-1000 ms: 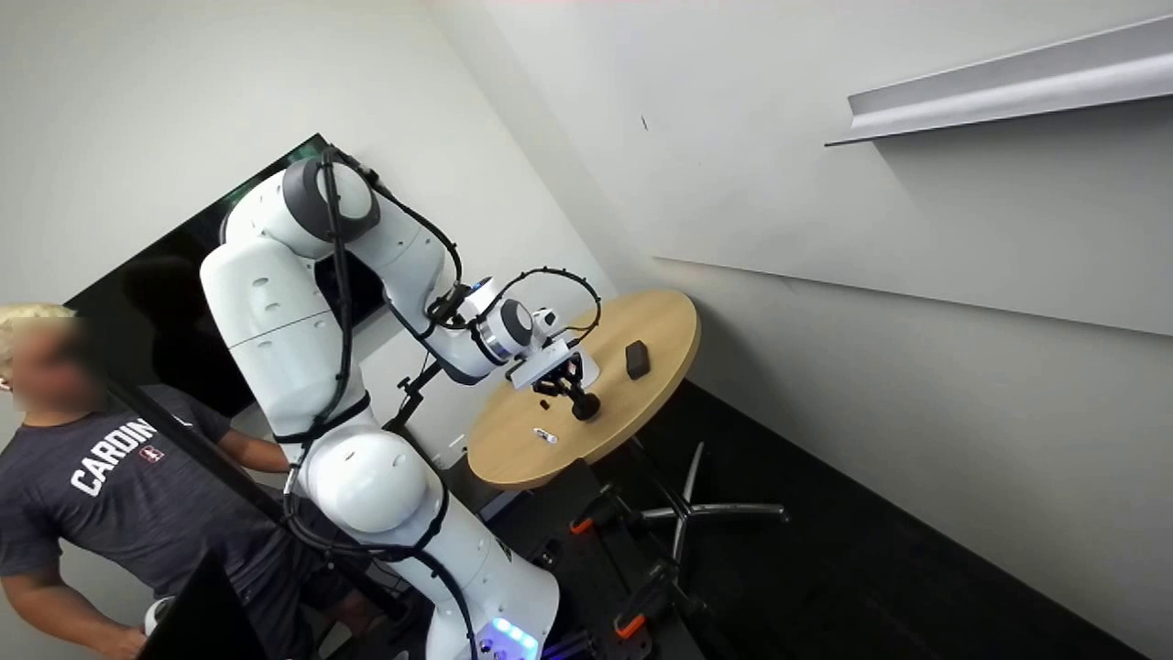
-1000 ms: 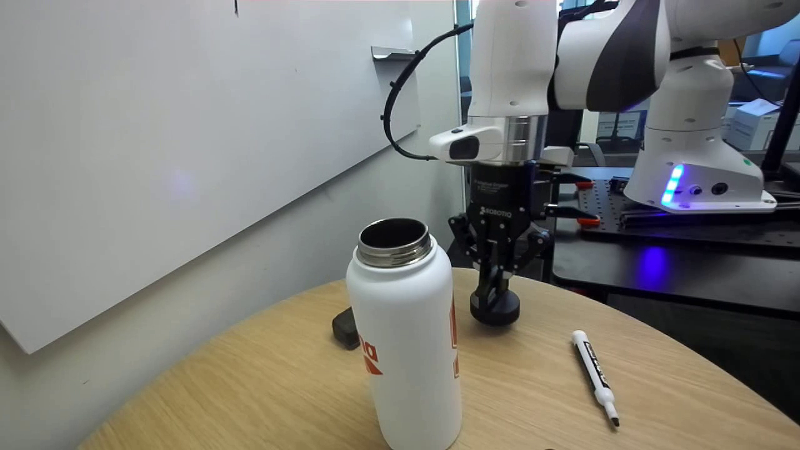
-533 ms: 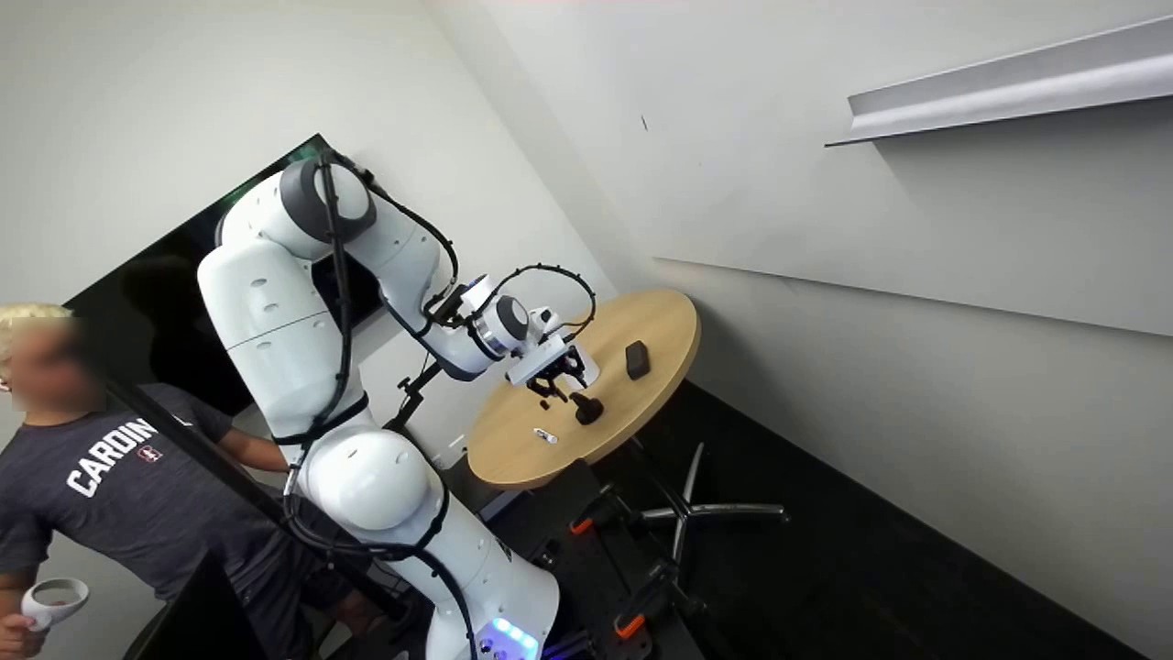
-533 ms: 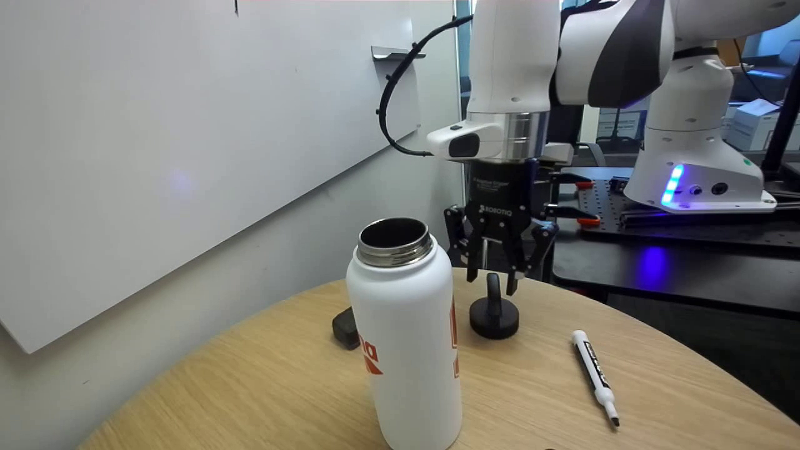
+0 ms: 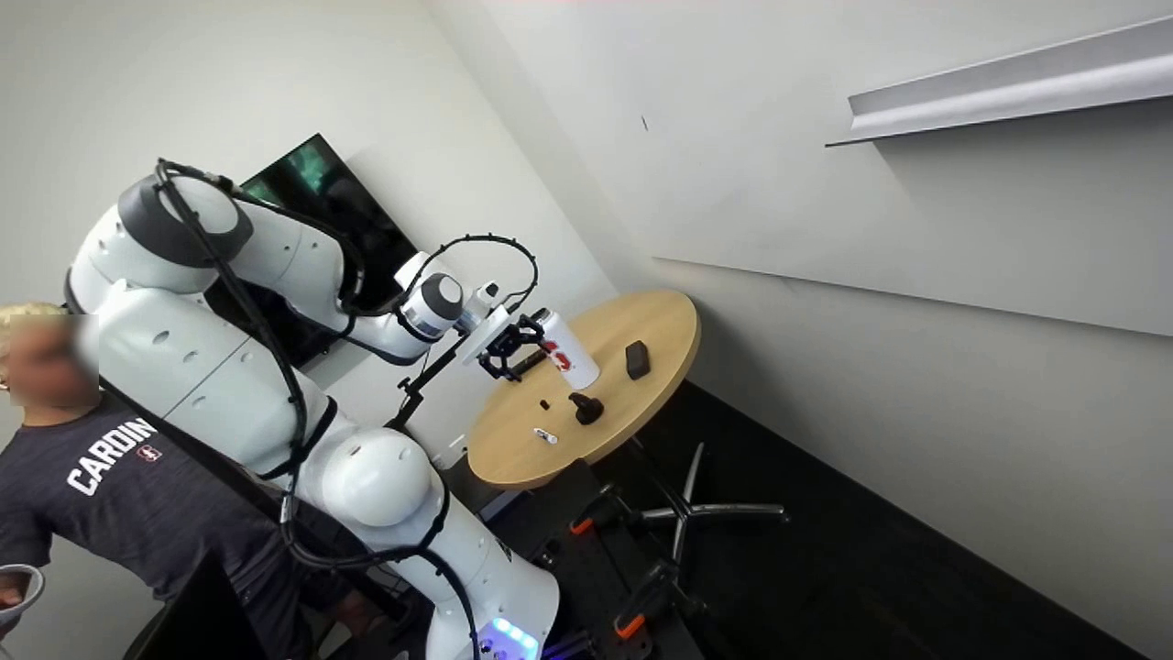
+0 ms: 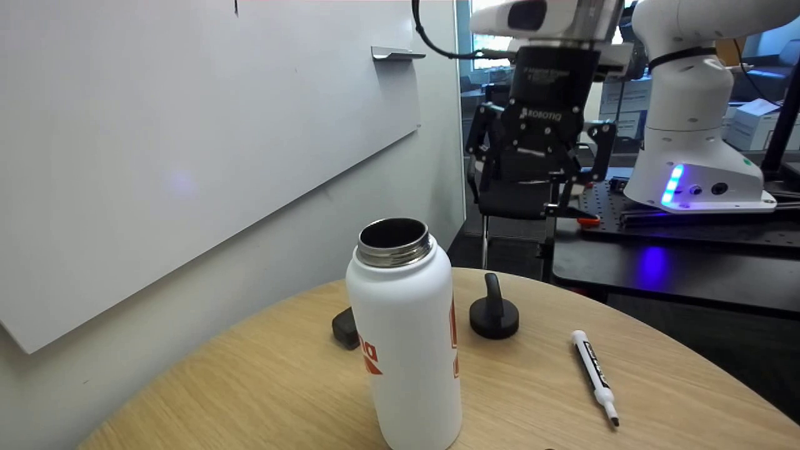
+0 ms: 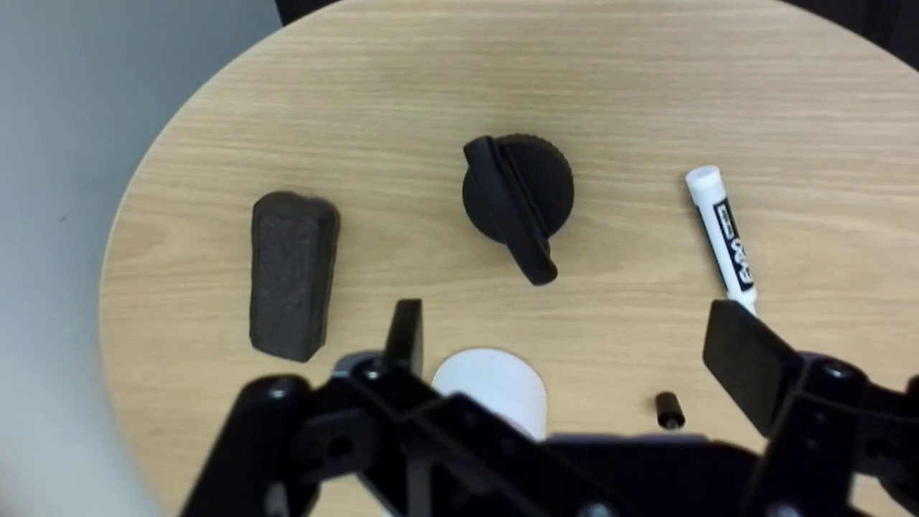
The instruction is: Remove the lid from the white bottle
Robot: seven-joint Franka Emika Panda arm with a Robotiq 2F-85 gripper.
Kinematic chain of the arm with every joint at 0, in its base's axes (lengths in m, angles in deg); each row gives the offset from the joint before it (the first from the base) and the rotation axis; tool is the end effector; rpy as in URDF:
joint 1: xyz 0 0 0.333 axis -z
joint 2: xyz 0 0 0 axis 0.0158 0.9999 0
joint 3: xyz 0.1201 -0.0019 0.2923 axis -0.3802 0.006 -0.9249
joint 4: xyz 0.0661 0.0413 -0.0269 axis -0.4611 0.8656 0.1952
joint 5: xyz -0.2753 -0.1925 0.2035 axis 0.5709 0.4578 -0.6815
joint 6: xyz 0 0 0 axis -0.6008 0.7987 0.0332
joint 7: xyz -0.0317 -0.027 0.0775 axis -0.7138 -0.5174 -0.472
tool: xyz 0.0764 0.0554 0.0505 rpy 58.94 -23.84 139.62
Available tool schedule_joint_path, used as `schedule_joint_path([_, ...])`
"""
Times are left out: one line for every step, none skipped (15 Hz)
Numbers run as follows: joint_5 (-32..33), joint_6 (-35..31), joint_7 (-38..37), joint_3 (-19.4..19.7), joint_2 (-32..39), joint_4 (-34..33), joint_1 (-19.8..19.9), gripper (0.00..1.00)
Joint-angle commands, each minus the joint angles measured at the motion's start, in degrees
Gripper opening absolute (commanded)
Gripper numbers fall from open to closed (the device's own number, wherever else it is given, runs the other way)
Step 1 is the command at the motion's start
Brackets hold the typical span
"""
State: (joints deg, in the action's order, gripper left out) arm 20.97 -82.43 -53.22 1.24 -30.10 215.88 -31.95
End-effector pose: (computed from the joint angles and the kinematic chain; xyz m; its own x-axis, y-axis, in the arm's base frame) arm 0.2162 0.3870 0.3051 0.1715 0.9773 0.1242 0.9652 -0.1920 0.1778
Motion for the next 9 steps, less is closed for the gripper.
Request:
schedule_joint_path([-13.49, 2.45, 5.09, 4.20, -11.71, 2.92, -4.96, 1.00])
schedule_joint_path([-15.56, 5.16, 4.73, 5.88, -13.91, 2.68, -6.09, 1.00])
schedule_joint_path([-15.66, 9.67, 3.50, 7.24, -16.30, 2.25, -6.04, 1.00])
schedule_joint_path([-15.32, 13.22, 2.81, 8.53, -18.10, 1.86, -5.77, 1.00])
schedule_joint_path([-15.16, 17.02, 3.05, 10.01, -19.64, 1.16, -5.58, 1.00])
schedule_joint_path([-14.78, 20.28, 2.96, 11.05, -20.66, 0.42, -5.20, 1.00])
schedule_joint_path([-13.76, 15.24, 3.30, 9.86, -17.16, 0.62, -5.63, 1.00])
schedule_joint_path([-13.87, 17.64, 3.38, 10.85, -18.71, 0.44, -5.44, 1.00])
schedule_joint_path([-13.91, 18.62, 3.41, 11.32, -19.68, 0.44, -5.39, 1.00])
